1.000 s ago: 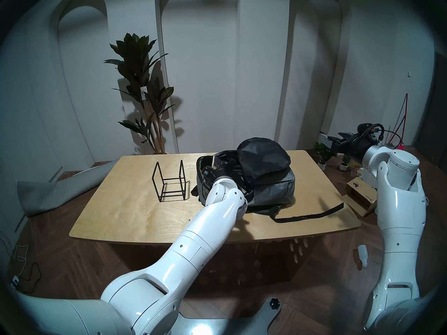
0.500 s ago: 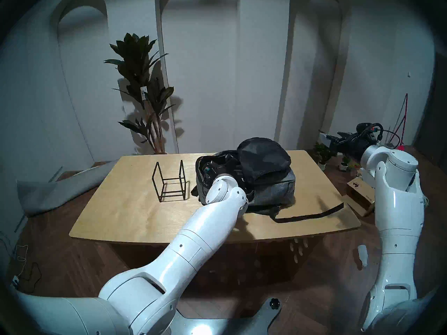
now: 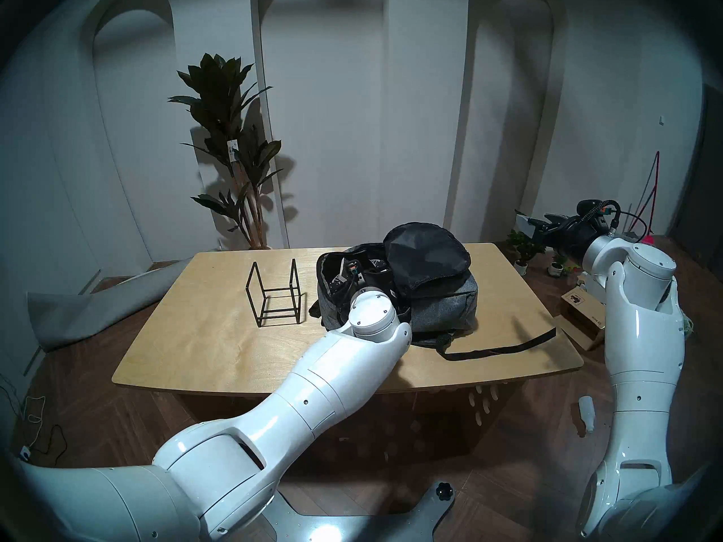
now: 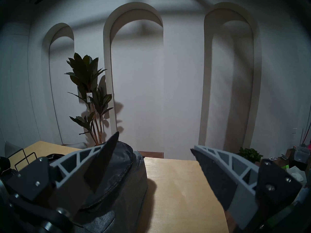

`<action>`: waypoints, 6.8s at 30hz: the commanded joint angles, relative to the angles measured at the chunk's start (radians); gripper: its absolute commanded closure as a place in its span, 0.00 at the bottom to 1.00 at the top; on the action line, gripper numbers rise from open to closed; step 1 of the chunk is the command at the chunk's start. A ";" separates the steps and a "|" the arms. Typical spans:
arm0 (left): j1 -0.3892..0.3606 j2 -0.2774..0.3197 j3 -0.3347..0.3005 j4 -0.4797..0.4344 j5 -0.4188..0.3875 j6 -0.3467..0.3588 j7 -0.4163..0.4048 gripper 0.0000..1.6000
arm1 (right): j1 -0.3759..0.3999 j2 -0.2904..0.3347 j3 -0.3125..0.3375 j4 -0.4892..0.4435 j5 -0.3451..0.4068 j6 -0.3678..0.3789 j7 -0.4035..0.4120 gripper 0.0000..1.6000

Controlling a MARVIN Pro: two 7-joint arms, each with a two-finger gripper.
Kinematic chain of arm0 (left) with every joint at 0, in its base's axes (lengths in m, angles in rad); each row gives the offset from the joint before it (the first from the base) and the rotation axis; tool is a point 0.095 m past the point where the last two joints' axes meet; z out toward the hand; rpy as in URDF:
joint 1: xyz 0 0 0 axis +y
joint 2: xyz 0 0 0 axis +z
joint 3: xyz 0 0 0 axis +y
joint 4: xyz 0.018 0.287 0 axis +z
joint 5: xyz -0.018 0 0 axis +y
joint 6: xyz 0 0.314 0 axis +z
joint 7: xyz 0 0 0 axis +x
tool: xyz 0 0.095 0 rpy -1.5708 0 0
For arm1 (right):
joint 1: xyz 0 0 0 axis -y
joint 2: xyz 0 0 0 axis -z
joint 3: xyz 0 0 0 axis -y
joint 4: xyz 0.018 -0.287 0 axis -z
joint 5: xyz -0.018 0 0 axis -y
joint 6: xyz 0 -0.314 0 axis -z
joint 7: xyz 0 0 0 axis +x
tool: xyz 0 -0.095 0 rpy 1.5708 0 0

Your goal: Put the book into the bag and close the bag

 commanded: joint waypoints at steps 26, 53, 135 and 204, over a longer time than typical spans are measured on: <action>-0.176 -0.065 0.166 0.196 0.216 0.096 0.125 0.00 | 0.048 0.003 0.026 0.077 0.025 -0.023 0.024 0.00; -0.153 0.149 0.085 -0.108 0.241 -0.042 0.222 0.00 | 0.058 -0.081 -0.070 0.012 0.048 0.154 -0.049 0.00; 0.315 1.012 -0.175 -0.915 -0.158 0.120 -0.522 0.00 | 0.179 -0.513 -0.168 -0.013 0.062 0.406 -0.643 0.00; 0.344 0.966 -0.217 -0.836 -0.221 0.051 -0.525 0.00 | 0.187 -0.517 -0.543 0.004 0.000 0.269 -0.536 1.00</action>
